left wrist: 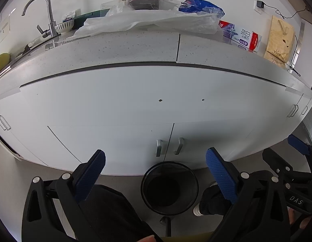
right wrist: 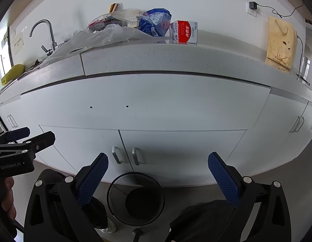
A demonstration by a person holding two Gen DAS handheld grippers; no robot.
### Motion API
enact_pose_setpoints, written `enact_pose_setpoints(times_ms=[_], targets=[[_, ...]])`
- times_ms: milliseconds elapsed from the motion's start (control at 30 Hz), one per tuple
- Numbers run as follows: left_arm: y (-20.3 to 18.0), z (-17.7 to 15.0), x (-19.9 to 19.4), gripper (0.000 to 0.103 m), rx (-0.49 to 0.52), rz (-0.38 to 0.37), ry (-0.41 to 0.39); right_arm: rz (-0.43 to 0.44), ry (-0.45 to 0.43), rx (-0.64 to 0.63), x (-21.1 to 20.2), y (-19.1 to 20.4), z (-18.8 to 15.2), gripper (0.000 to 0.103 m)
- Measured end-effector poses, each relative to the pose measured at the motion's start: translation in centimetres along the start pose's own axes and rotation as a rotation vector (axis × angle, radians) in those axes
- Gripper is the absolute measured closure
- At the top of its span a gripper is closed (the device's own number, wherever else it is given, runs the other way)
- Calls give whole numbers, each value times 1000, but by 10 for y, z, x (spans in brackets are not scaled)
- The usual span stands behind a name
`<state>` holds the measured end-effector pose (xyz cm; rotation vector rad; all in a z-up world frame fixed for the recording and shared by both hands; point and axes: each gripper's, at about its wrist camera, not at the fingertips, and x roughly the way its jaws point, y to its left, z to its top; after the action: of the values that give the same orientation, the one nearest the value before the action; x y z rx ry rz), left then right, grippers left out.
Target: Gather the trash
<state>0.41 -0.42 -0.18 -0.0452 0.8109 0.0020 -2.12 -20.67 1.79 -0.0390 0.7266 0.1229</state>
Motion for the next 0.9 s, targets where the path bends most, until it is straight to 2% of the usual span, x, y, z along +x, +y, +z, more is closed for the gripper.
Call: enact_pose_setpoints(times_ms=[900], targets=[[-2,-2,1,4,11,-3,7,2,2,0,1,0,0,3]])
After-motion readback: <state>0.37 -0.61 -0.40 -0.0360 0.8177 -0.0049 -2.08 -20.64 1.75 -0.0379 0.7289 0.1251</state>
